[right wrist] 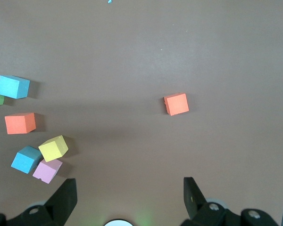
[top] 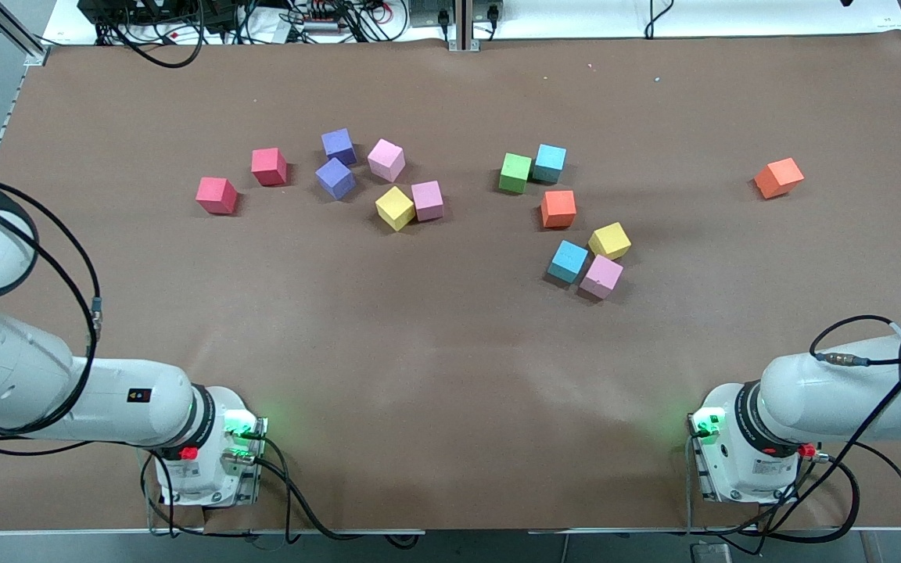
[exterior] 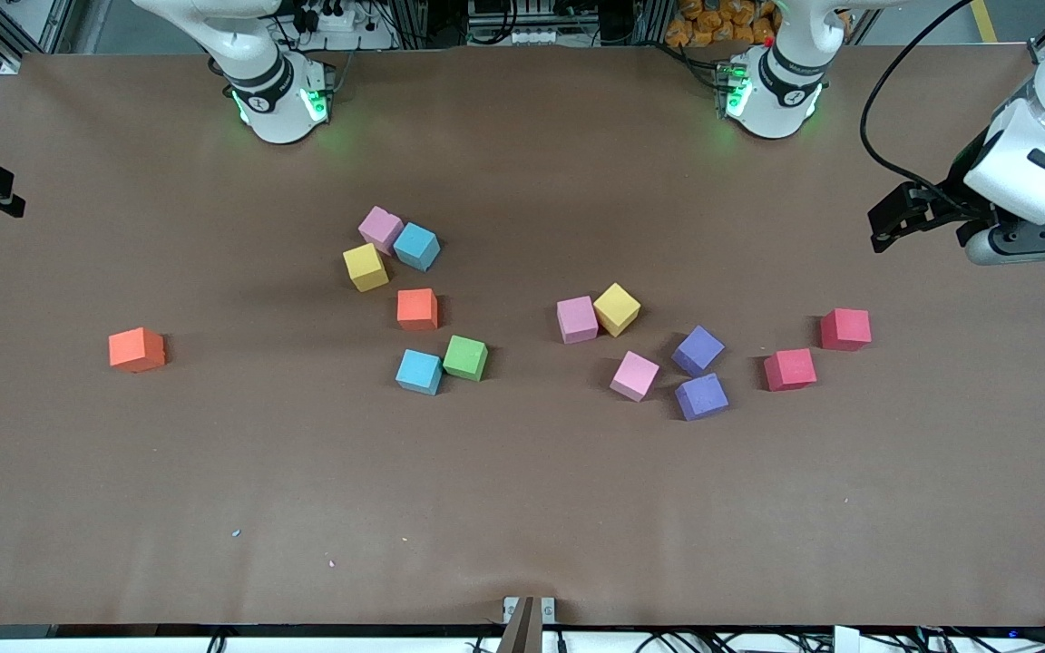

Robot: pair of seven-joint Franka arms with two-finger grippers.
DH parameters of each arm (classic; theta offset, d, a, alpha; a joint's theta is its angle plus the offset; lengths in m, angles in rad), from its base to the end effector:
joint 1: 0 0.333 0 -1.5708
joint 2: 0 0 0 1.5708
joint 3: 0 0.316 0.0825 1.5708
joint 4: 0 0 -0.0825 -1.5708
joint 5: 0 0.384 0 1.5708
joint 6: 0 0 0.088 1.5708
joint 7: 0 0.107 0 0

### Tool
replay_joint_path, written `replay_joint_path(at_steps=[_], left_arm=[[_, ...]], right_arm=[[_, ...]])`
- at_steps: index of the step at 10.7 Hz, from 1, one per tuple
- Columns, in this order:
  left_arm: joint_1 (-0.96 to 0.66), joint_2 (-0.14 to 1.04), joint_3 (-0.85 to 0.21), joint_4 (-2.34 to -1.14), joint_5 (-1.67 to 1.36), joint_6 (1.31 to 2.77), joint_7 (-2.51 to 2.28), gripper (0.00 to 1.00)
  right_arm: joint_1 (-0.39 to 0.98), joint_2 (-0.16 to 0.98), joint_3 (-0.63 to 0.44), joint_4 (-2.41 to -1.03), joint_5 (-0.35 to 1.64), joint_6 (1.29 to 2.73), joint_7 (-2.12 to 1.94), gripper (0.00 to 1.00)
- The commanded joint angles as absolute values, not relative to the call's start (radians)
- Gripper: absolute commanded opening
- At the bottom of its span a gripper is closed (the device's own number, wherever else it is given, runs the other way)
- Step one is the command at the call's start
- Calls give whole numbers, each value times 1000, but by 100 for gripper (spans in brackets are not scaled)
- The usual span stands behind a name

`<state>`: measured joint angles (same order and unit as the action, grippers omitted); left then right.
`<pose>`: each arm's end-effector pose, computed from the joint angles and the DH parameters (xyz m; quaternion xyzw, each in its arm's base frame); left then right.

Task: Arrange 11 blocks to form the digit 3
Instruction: 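Raise both grippers from rest and move them toward the blocks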

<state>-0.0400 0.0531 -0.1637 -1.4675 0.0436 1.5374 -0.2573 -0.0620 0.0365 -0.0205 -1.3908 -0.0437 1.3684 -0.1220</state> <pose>0.5579 -0.1075 0.6408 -0.9994 -0.0279 -0.0125 0.0150 0.5415 -0.0499 0.6705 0.9992 0.0160 -0.0315 0.0188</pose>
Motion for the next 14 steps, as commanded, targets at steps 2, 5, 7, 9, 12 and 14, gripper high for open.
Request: replay_joint_path(at_steps=[2,5,7,9,12,14], left_arm=[[-40,37,-166,-1462,28,1519,-247,100],[-41,37,-166,-1462,23,1519,-250,100],[-46,40,-167,-1463,26,1520,-259,100],[-51,63,-185,-1474,12,1522,-259,100],[-54,86,-231,-1563,-34,1598,-325,100],[-55,93,-305,-1673,-34,1724,-427,100]], right_arm=[[-61,34,-15,-1374,-31,1353,-107,100],[-63,43,-18,-1394,95,1342,-111,100],[-45,52,-14,-1410,109,1333,-106,100],[-9,77,-12,-1428,110,1341,-109,100],[56,94,-14,-1527,103,1412,-115,100],[136,101,-14,-1578,100,1448,-112,100]])
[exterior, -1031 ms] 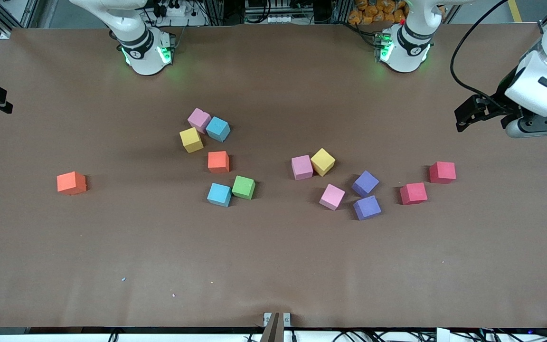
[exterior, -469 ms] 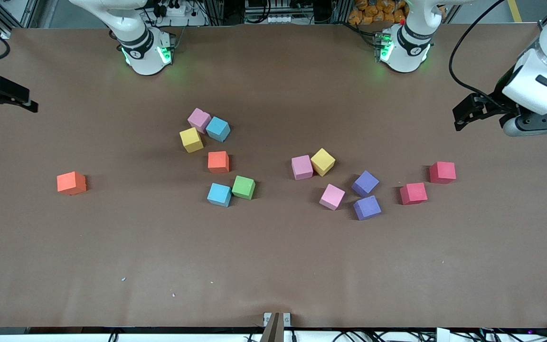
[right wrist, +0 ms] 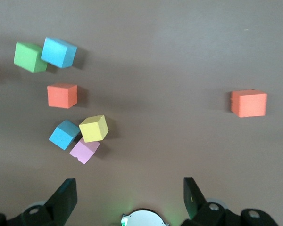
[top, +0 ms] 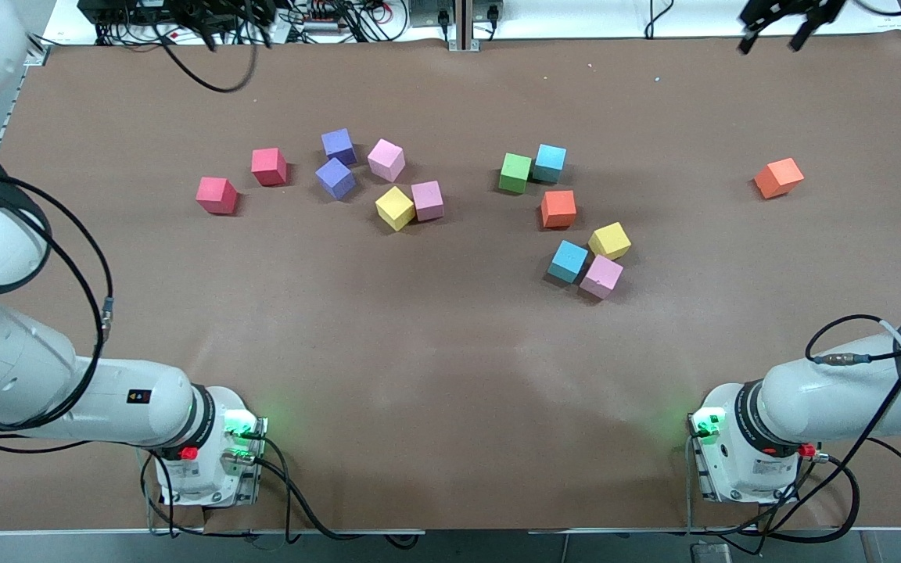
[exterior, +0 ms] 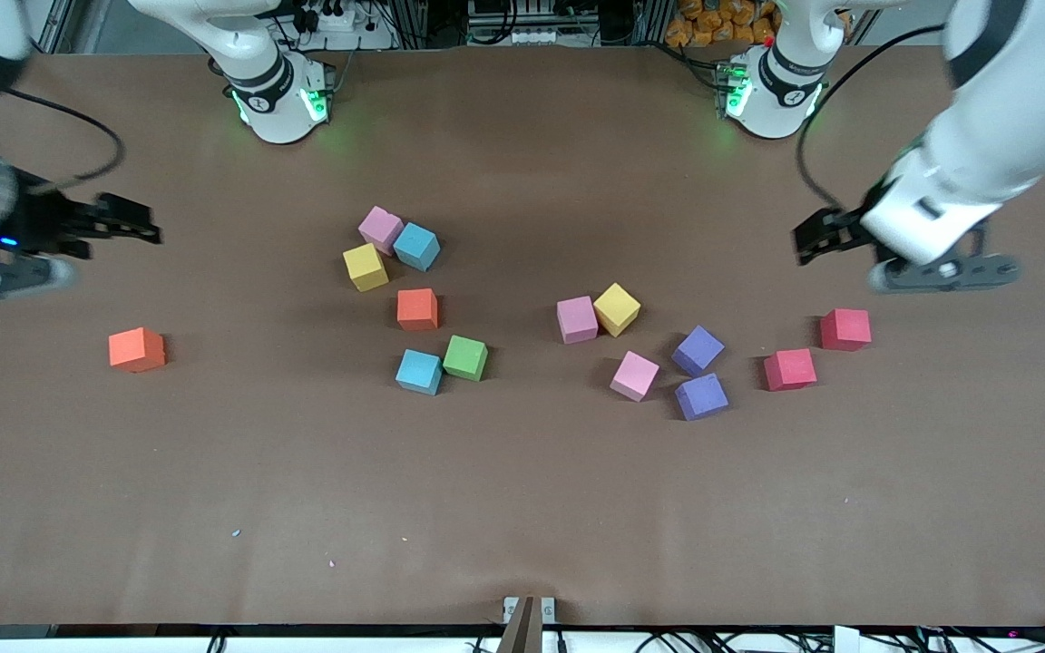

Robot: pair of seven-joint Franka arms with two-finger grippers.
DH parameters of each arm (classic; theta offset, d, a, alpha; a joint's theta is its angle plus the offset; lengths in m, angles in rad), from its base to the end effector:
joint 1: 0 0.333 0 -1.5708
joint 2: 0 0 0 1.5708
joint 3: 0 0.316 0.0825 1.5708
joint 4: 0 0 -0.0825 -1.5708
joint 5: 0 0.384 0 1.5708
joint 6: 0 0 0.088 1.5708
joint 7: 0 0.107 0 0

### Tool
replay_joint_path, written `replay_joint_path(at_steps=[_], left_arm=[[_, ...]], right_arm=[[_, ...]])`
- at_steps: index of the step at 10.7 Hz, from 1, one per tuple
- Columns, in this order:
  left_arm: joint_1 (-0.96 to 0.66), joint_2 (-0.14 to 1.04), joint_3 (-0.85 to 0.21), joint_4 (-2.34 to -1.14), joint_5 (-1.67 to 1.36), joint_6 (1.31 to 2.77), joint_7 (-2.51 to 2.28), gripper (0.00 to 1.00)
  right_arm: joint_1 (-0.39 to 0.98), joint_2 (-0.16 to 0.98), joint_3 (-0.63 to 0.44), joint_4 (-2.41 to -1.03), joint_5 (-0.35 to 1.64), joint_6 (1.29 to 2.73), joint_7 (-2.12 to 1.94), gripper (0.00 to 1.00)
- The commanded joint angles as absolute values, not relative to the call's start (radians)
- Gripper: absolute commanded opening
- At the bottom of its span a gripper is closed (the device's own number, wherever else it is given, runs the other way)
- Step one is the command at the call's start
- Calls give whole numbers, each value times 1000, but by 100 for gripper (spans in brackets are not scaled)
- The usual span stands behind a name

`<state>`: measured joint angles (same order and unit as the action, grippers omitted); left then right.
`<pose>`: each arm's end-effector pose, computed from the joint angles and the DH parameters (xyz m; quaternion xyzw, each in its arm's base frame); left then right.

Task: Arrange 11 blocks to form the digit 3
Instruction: 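Lower the left gripper to the yellow block while the right gripper reaches cyan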

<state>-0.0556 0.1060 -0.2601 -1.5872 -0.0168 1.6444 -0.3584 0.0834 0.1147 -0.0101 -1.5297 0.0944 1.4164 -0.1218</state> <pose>0.5611 -0.1776 0.5644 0.9992 0.0225 -0.0286 0.0133 0.5664 0.0532 0.5679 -0.9875 -0.0985 0.1125 0.0493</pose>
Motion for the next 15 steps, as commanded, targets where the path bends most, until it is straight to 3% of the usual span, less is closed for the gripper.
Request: replay_joint_path(at_steps=[1,3,6,10,15], left_arm=[[-55,116,-346,-1713,-29,1776,-498,100],[-87,179,-402,-1735,-5,1833,-689,100],[-129,250,-403,-1776,14,1926,-885,100],[-143,253,-405,-1992,14,2240,-1170,100],[-190,402,-403,-2010,145,2376,-1504,100]], right_arm=[[176,104,-14,-1627,100,1510,-109,100],[259,101,-12,-1741,100,1618,-114,100],[396,80,-12,-1924,100,1809,-118,100],[552,66,-11,-2193,100,2209,-121,100],[659,81,-11,-2278,100,2328,-300,100]])
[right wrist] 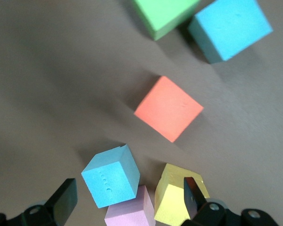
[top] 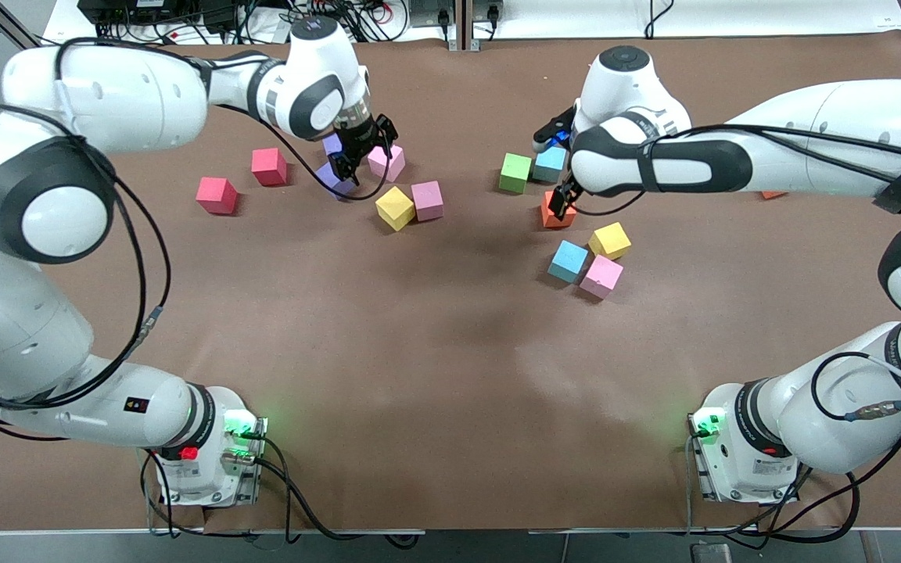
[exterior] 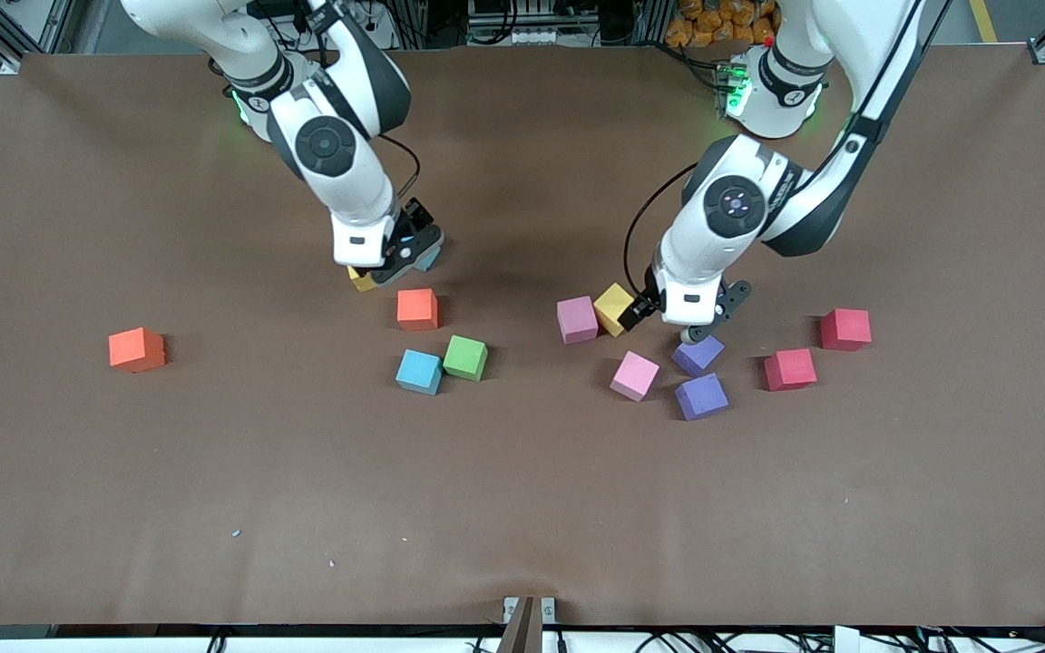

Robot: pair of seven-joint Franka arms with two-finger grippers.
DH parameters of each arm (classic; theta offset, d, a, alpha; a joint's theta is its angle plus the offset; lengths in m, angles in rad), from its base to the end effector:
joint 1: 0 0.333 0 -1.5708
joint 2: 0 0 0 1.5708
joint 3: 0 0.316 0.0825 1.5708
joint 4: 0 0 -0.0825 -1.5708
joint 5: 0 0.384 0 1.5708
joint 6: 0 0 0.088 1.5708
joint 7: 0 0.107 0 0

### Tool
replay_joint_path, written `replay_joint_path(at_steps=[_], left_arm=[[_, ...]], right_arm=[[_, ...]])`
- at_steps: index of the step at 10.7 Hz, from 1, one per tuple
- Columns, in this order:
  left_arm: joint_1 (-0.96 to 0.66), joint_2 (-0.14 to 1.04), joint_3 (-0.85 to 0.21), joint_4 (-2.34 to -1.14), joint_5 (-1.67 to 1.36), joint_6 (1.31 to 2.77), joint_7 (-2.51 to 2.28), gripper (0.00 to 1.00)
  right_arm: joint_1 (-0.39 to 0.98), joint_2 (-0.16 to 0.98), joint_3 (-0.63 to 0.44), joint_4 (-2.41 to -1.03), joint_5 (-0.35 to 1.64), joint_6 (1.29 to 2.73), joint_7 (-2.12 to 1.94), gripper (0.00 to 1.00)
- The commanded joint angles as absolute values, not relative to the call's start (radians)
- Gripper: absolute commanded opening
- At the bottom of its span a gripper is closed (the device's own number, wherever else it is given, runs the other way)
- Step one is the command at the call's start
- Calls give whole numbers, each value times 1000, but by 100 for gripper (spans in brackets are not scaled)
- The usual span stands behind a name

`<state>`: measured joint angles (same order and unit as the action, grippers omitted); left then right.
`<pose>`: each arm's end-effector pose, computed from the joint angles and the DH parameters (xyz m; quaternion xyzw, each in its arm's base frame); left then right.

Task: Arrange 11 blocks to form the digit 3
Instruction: 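Lower the left gripper to the yellow block while the right gripper reaches cyan, then grasp the yellow block with the left gripper while the right gripper grasps cyan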

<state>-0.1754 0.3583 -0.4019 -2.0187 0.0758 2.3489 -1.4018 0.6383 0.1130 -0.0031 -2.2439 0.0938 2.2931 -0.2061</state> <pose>0.5073 -0.3202 0.2867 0.9214 0.3865 -0.0341 0.0242 0.4241 0.3152 0.3119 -0.9245 -0.3784 0.0384 0.0264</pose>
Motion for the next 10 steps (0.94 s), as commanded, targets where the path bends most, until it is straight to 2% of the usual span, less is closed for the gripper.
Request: replay_joint_path(at_steps=[1,6,10], left_arm=[[-195,432,-403,-2011,188,2399,-1553,100],[-199,486,-403,-2010,215,2439,-1577,100],[-219,511,-403,-2002,216,2447,-1598,100]], right_arm=[[673,101,-11,-2301,100,2374,-340,100],[683,169,-11,-2322,101,2404,-420,100],[739,213,-11,-2336,115,2410,-403,100]])
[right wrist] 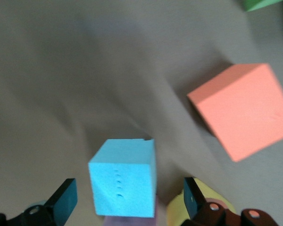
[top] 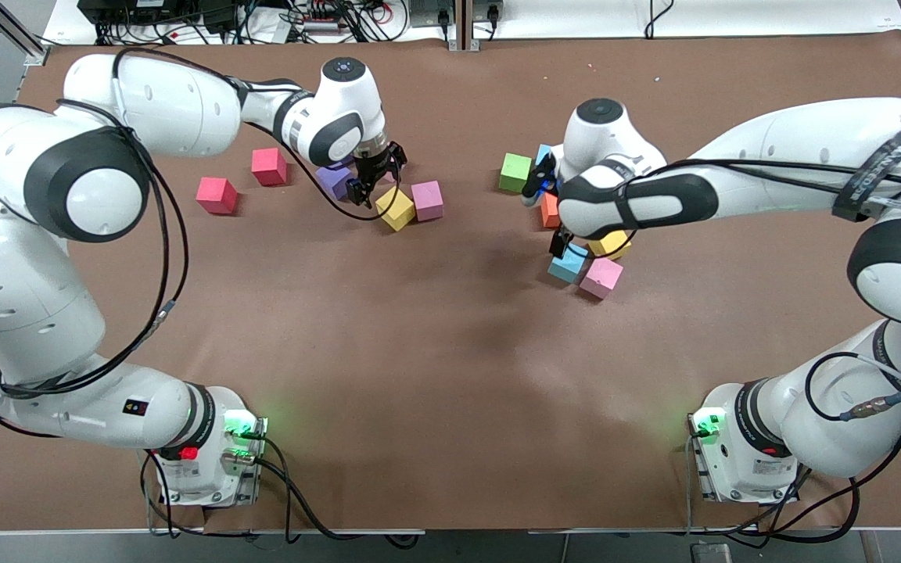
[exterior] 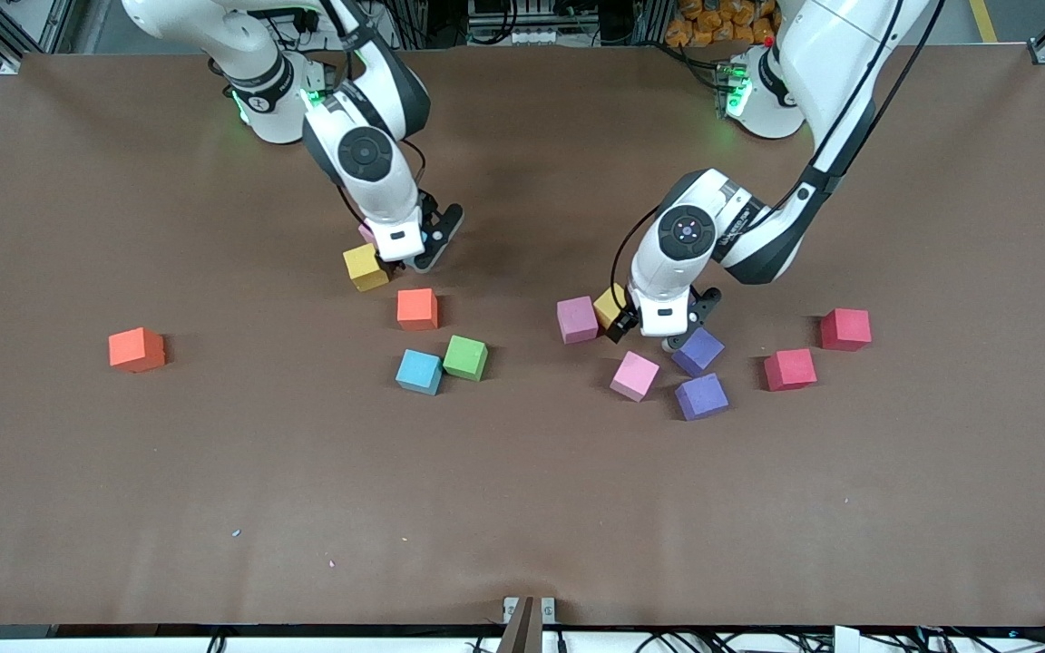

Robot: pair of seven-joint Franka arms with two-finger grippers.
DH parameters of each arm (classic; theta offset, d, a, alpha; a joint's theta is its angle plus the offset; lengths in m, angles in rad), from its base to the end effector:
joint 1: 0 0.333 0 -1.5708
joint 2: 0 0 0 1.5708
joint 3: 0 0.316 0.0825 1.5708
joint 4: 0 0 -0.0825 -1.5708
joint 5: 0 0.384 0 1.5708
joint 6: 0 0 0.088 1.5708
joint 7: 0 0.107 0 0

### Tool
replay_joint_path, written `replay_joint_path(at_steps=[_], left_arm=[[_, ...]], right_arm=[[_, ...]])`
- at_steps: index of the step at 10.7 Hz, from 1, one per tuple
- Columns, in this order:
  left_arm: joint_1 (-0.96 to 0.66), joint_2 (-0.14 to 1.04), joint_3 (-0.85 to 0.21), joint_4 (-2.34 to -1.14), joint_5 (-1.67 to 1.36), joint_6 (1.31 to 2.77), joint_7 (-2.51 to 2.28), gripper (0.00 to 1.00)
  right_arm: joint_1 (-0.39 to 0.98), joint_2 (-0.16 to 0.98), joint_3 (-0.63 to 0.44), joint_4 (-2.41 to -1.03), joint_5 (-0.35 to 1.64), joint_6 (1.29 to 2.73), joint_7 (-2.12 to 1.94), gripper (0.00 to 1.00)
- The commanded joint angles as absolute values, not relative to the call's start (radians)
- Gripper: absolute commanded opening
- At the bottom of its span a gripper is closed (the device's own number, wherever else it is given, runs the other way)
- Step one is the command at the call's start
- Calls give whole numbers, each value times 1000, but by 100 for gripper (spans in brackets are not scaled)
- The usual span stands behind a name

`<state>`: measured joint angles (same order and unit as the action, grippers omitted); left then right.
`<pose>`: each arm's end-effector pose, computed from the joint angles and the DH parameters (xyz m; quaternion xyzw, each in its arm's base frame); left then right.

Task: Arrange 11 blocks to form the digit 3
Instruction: 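Grasp the yellow block with the left gripper while the right gripper grasps cyan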

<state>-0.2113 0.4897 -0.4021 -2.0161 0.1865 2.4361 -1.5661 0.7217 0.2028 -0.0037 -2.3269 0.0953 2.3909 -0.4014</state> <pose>0.4944 -0.3412 0.2222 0.9107 0.4116 -0.0345 0.0062 0.3798 0.3328 0.2408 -0.8641 -0.4977 0.0731 0.0183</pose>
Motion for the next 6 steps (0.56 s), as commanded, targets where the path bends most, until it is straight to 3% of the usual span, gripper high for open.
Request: replay_joint_path(at_steps=[1,6], left_arm=[[-235,515,-403,-2002,216,2448,-1600,100],[-236,557,-403,-2002,281,2470,-1670,100]], right_arm=[[739,222,-11,-2336,115,2410,-405,100],[753,262,-12,-2370,112,2434,-414,100]])
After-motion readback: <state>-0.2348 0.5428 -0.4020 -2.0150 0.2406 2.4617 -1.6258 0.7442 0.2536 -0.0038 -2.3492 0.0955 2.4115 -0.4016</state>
